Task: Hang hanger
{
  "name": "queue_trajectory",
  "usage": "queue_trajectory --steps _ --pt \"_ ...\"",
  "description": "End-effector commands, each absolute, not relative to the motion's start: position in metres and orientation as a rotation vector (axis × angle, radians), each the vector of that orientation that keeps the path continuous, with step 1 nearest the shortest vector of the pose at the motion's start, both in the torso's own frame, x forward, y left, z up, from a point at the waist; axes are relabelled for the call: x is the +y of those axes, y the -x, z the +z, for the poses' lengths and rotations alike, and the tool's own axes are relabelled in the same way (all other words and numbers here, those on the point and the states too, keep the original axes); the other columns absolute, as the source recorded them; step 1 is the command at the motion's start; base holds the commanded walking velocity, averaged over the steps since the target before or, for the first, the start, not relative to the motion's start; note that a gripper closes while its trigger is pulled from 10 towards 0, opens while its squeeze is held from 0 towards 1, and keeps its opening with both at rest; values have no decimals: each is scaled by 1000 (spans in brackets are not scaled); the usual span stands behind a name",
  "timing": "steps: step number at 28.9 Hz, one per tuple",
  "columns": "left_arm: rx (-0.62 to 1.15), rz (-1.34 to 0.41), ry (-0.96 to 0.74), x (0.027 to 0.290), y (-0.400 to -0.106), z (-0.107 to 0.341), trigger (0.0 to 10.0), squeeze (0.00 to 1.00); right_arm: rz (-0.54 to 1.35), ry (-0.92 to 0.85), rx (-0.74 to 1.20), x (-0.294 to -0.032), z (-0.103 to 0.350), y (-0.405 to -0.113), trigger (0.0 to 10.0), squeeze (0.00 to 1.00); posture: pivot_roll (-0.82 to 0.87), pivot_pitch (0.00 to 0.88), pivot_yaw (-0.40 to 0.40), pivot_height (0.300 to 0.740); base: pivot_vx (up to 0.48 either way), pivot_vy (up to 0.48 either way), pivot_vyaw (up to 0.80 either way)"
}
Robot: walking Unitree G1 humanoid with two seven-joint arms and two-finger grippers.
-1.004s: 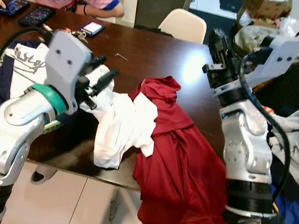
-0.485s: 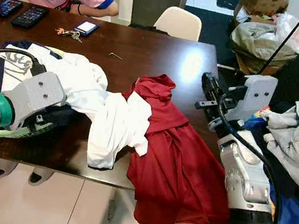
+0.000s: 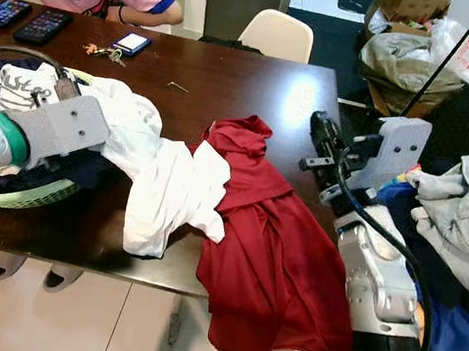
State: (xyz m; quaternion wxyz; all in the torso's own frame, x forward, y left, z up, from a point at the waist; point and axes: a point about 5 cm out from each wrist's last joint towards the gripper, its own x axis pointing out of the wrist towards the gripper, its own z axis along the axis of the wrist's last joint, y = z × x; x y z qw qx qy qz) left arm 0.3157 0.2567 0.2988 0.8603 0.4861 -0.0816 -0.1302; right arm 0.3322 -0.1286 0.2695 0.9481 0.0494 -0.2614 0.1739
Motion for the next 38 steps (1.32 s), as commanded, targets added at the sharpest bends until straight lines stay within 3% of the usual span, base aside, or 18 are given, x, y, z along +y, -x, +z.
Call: queue_trajectory --steps 1,2,3,7,8,20,30,31,32,33,36,37,38 --pt "-160 -231 -971 262 -315 298 10000 0 363 -99 -536 -126 271 -332 10000 0 34 181 16 740 0 0 0" --pt "-149 -220 -955 264 -316 296 10000 0 365 -100 -535 -126 271 -332 10000 0 34 181 16 740 0 0 0" --pt "-139 -199 -940 267 -317 293 5804 0 369 -102 -533 -125 271 -332 10000 0 35 180 15 740 0 0 0" --pt "-130 -177 -925 270 -319 291 5804 0 372 -103 -531 -123 270 -332 10000 0 35 178 14 740 0 0 0" --pt "-109 -180 -861 271 -319 287 0 0 377 -104 -532 -122 271 -332 10000 0 36 172 11 740 0 0 0" --pt "-84 -127 -672 275 -327 281 0 0 382 -107 -546 -120 275 -335 10000 0 36 153 16 740 0 0 0" --pt "-258 -38 -724 265 -328 307 0 0 379 -108 -553 -120 276 -335 10000 0 38 148 15 740 0 0 0" --pt "-437 -2 -785 250 -326 330 10000 0 383 -115 -565 -118 279 -335 10000 0 37 147 16 740 0 0 0" --pt "-437 -2 -785 250 -326 330 10000 0 383 -115 -565 -118 279 -335 10000 0 37 147 16 740 0 0 0" --pt "-663 -24 -864 221 -320 359 10000 0 404 -129 -585 -112 285 -334 10000 0 40 142 12 740 0 0 0" --pt "-663 -24 -864 221 -320 359 10000 0 404 -129 -585 -112 285 -334 10000 0 40 142 12 740 0 0 0" --pt "-842 -80 -931 193 -313 379 10000 0 433 -145 -602 -105 290 -333 10000 0 42 141 12 740 0 0 0" --pt "-842 -80 -931 193 -313 379 10000 0 433 -145 -602 -105 290 -333 10000 0 42 141 12 740 0 0 0"
